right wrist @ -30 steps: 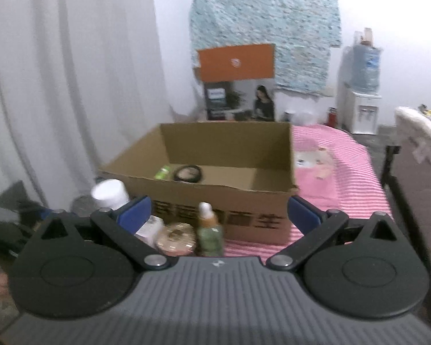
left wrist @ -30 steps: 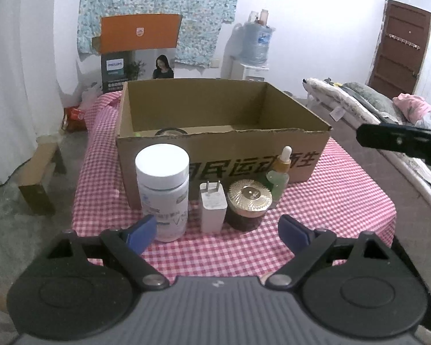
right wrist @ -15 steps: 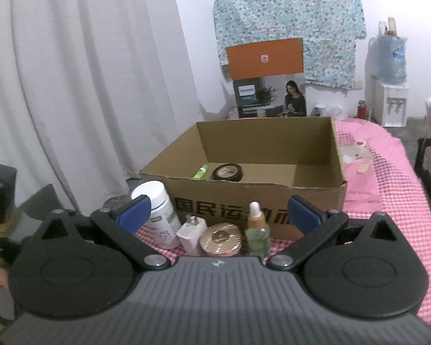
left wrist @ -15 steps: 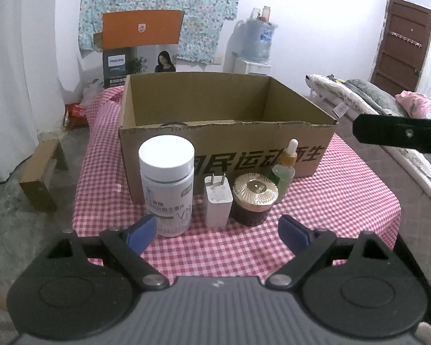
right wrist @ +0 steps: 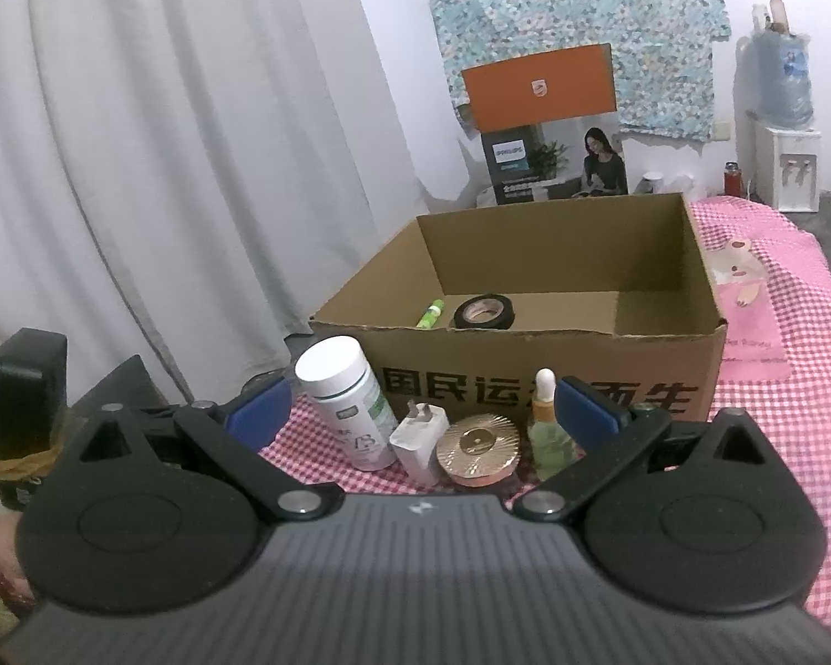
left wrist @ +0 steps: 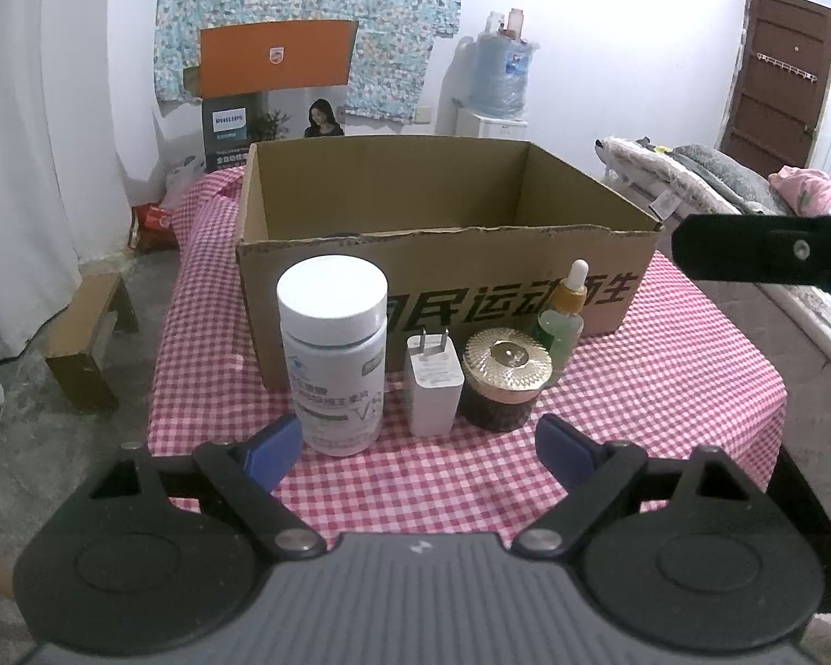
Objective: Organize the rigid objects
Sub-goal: 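Move the right gripper to the white supplement bottle and close on it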
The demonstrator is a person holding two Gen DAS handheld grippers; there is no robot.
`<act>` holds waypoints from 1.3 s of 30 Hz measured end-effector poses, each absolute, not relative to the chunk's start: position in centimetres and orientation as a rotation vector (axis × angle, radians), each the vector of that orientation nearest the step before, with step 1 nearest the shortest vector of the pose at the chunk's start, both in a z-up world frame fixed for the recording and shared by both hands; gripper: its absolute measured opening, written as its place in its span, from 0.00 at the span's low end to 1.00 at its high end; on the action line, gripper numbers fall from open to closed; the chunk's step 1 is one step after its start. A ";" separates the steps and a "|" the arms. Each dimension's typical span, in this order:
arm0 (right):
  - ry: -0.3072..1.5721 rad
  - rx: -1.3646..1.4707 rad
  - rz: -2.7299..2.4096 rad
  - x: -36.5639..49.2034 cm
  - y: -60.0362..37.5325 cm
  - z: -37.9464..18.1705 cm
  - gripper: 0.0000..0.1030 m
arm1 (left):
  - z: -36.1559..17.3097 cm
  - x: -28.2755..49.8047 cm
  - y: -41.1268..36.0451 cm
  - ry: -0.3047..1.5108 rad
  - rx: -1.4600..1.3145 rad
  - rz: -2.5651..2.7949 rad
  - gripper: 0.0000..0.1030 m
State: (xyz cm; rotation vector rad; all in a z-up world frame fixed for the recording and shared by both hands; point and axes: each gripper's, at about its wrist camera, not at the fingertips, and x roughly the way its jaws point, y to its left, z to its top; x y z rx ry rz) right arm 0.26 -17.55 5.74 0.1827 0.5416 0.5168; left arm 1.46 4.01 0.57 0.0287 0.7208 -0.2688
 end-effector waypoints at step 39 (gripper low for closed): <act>0.690 0.272 0.688 8.3 -12.2 3.6 0.82 | 0.0 5.9 5.9 0.652 0.029 -0.242 0.74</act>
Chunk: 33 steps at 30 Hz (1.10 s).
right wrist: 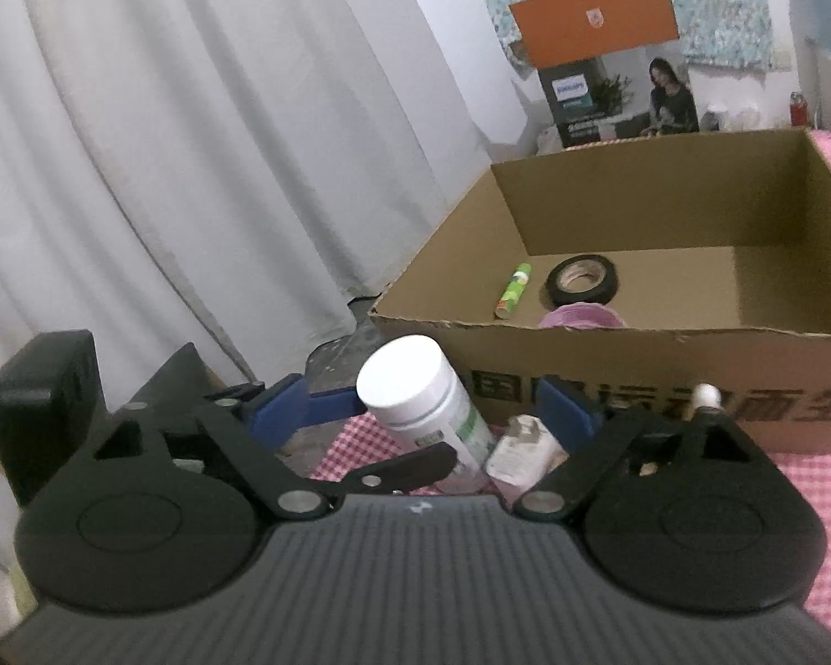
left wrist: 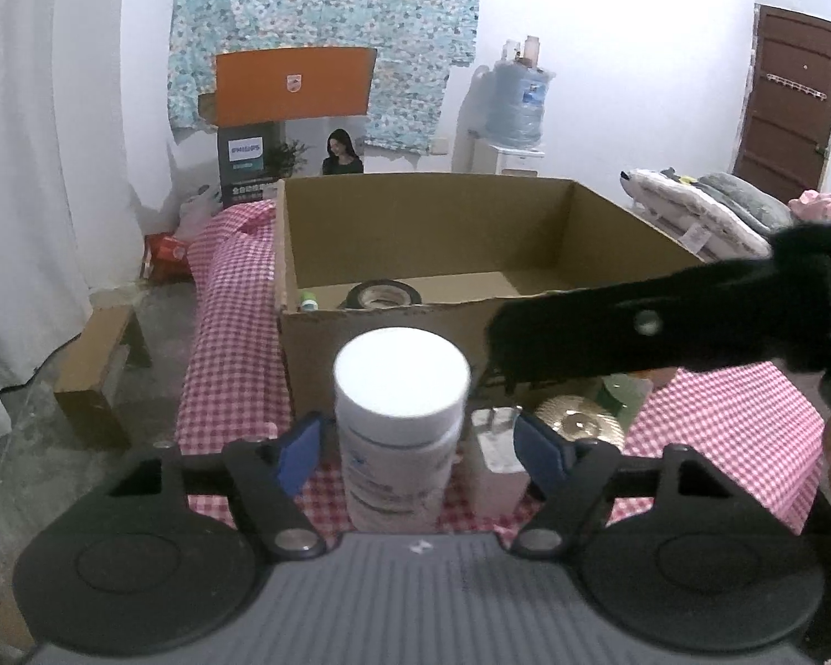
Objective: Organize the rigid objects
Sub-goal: 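Move the right gripper to the white supplement bottle and close on it, then lift the white supplement bottle with the right gripper over the box wall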
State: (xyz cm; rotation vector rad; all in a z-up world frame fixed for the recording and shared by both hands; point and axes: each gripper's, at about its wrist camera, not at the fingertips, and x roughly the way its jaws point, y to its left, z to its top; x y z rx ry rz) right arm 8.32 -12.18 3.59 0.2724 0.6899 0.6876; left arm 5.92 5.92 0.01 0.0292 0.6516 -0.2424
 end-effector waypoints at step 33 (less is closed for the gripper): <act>0.707 0.324 0.845 9.3 -10.0 6.4 0.49 | 5.7 2.9 6.1 0.531 0.060 -0.181 0.53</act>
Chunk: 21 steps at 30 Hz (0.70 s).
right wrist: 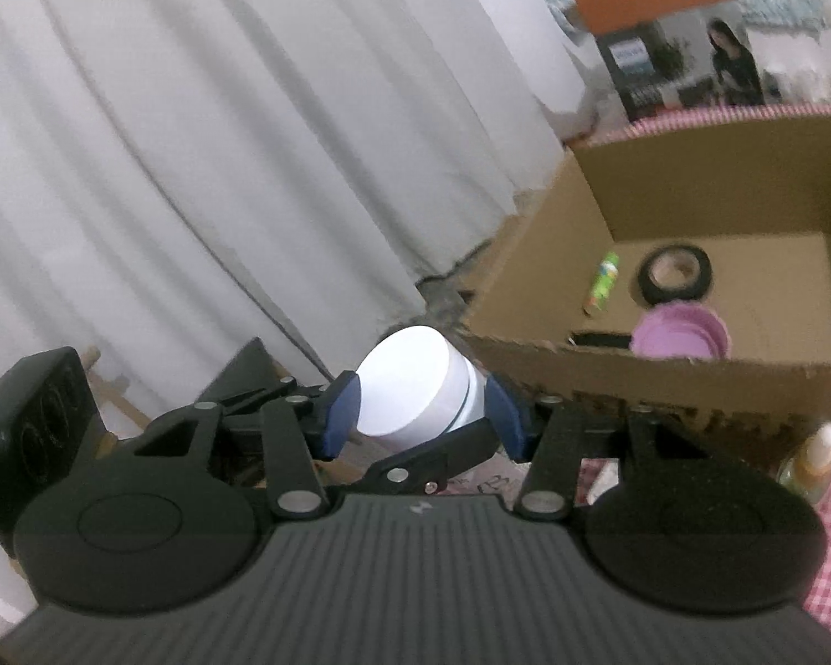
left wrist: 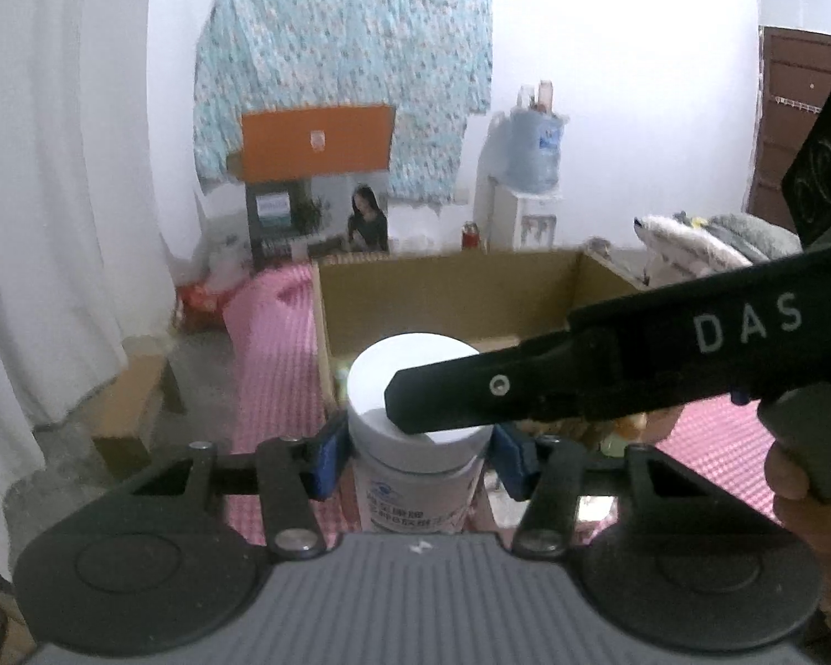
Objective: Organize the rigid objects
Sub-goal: 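Lift the white supplement bottle with the right gripper over the box wall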
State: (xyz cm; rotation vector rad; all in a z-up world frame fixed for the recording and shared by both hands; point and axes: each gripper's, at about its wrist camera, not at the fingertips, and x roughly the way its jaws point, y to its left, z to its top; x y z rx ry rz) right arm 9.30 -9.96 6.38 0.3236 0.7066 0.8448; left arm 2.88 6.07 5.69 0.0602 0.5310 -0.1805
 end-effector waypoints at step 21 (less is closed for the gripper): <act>0.676 0.324 0.724 20.5 -17.4 14.9 0.50 | 11.5 17.7 -0.1 0.568 0.083 -0.332 0.53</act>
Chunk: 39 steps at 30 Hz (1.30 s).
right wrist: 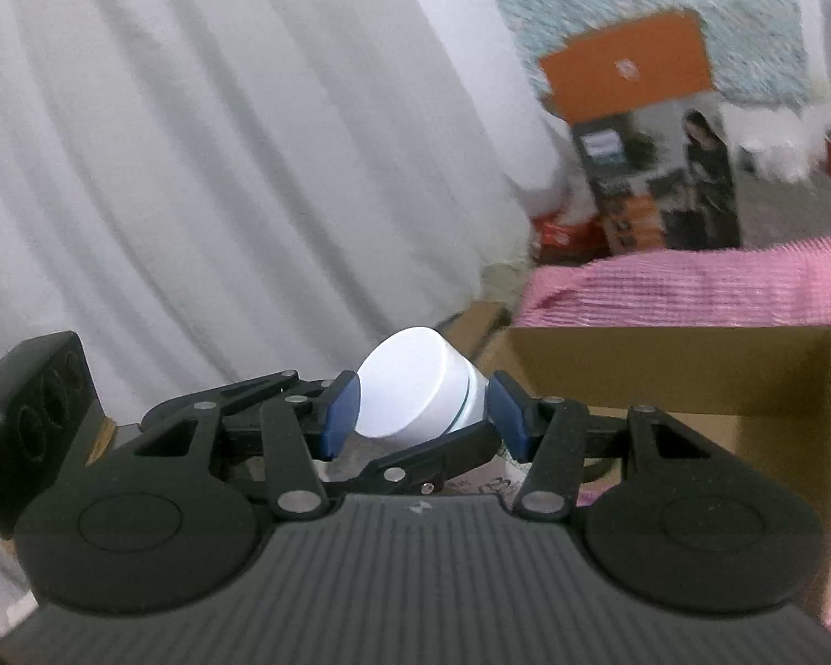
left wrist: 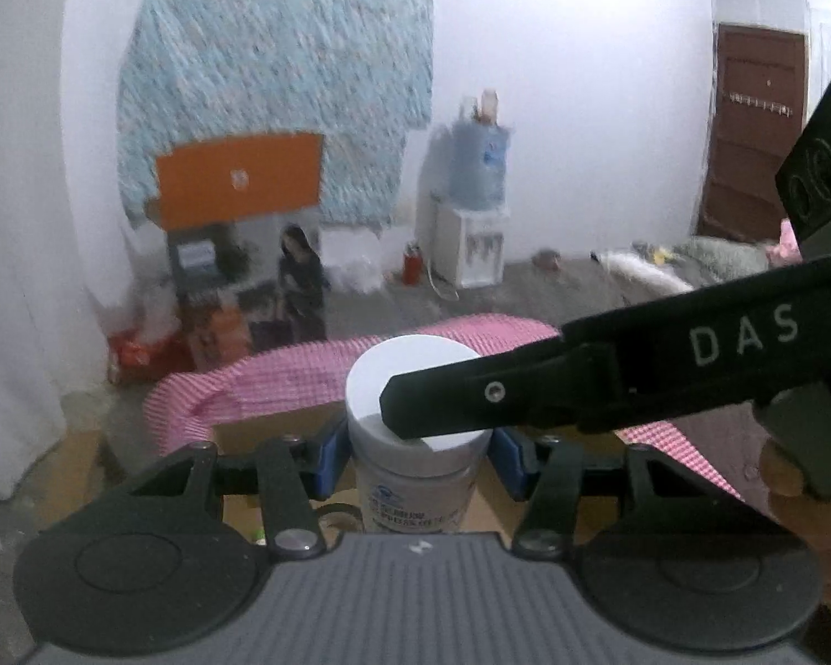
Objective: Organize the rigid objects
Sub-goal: 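Lift the white supplement bottle with the right gripper over the box wall, then lower the white bottle into the box, open the right gripper, withdraw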
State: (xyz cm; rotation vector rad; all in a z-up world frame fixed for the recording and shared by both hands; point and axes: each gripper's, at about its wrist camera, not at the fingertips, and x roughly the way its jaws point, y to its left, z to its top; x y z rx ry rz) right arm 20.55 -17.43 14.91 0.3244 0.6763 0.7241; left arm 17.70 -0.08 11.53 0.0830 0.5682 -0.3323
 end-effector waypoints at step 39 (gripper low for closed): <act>0.855 0.275 0.563 35.9 -18.0 4.3 0.74 | 4.2 31.4 -3.4 0.887 0.092 -0.333 0.76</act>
